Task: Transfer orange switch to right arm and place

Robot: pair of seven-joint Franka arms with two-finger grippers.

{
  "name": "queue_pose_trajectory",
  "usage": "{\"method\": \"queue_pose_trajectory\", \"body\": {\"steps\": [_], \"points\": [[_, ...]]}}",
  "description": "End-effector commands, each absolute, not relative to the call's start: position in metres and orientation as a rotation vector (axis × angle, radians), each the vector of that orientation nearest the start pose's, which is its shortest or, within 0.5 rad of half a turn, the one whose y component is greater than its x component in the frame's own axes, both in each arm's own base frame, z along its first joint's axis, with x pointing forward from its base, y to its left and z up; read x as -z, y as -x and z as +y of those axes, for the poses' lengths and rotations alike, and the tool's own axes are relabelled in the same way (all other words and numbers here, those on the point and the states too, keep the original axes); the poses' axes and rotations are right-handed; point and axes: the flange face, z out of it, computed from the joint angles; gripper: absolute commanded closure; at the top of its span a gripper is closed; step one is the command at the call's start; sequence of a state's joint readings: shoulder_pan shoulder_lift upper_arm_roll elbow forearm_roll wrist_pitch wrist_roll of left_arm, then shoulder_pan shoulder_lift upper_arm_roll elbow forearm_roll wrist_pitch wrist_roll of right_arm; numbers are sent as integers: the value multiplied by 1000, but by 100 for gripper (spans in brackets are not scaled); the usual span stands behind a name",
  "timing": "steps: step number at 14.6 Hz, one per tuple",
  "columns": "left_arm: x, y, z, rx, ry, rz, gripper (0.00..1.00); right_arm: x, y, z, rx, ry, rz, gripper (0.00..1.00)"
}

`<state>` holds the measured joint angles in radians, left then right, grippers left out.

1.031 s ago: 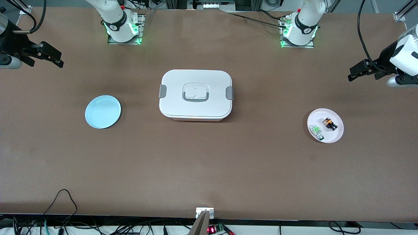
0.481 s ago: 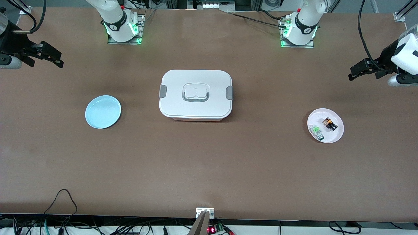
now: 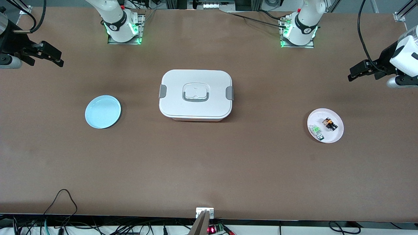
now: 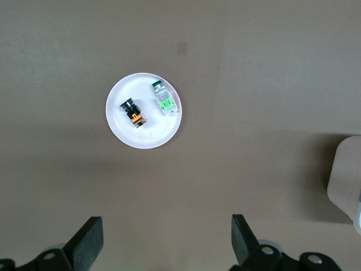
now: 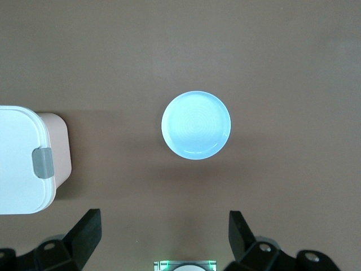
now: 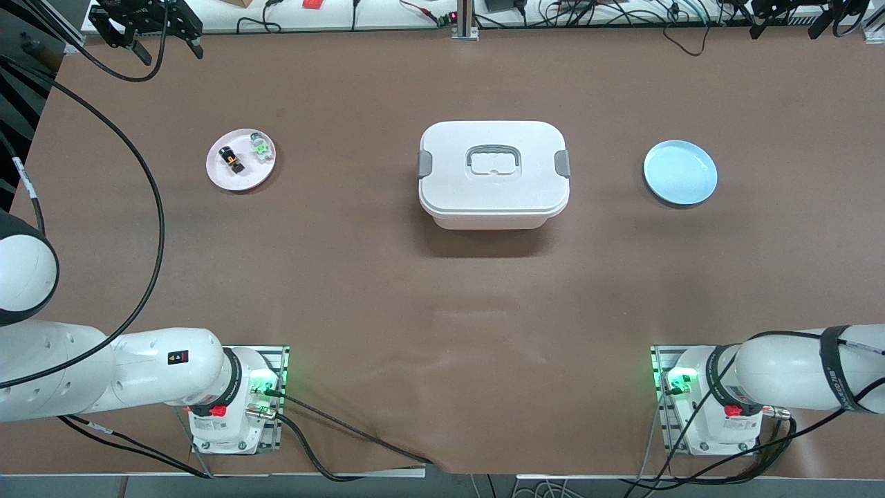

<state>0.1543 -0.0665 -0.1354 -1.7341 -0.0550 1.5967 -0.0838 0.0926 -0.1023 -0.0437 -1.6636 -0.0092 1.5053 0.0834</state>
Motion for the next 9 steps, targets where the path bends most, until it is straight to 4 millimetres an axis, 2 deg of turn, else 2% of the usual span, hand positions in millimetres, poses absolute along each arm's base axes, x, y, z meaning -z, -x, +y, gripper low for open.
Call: {"method": "queue_pose_trajectory", "body": {"steps": [1, 5, 7, 9], "points": [[-590, -536, 2, -128, 3153, -150, 0, -636, -513, 19, -103, 3147, 46, 0], [-588, -534, 1, -154, 3153, -138, 0, -634, -515, 25, -99, 3176, 25, 0], [-587, -534, -1, -163, 3156, -46, 0, -631, -516, 25, -106, 3178, 22, 0], [-576, -535, 4, -189, 3160, 7, 0, -629, -516, 24, -113, 3178, 24, 0]]}}
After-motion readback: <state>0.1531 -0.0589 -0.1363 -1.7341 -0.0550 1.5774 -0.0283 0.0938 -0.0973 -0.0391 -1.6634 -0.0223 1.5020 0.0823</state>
